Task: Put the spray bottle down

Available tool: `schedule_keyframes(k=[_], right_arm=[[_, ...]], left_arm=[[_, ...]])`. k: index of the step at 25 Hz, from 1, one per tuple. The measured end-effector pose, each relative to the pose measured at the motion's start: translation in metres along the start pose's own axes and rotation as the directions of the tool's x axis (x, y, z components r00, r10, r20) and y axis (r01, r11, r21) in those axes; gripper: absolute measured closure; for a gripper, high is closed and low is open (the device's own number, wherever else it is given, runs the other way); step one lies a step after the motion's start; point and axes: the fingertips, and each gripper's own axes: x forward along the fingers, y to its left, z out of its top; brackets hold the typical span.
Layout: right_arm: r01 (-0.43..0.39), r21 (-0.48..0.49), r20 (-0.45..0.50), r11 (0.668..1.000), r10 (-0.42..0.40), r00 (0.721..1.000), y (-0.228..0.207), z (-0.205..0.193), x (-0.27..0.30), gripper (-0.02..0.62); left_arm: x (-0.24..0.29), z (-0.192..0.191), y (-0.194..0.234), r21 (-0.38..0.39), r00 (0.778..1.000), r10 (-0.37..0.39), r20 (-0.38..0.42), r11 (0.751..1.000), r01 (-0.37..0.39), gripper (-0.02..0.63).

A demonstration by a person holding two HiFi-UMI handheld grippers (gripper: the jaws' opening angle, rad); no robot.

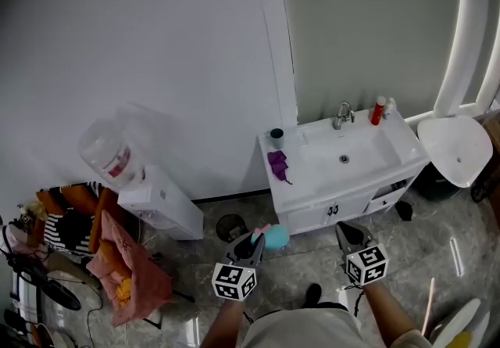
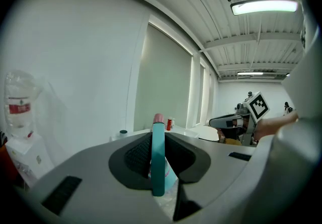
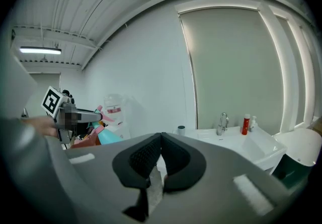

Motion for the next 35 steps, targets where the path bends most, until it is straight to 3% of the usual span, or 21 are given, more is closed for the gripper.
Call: schedule_keyframes(k=[8, 19, 25, 35], right_arm=[[-0.013, 0.033, -0.017, 0.999, 0.014, 1.000, -0.065, -0.005, 0.025, 0.584], [0.005, 0.069, -0.076, 0.998, 0.000, 0.997, -0.102, -0.022, 0.060, 0.584], [0.052, 0.080, -0.118, 0.995, -0.043, 0.992, -0.125, -0.026, 0.098, 0.584], [0.123, 0.077, -0.187, 0.990, -0.106, 0.977, -0.152, -0.028, 0.183, 0.584]], left_arm=[[0.067, 0.002, -0.007, -0.013, 0.999, 0.029, -0.029, 0.999, -0.030, 0.538], [0.130, -0.007, 0.010, -0.022, 0.996, 0.020, -0.082, 1.000, -0.022, 0.538], [0.186, -0.013, 0.037, -0.016, 0.993, -0.025, -0.112, 1.000, 0.023, 0.538], [0.299, -0.016, 0.093, 0.075, 0.980, -0.139, -0.141, 0.986, 0.151, 0.538]])
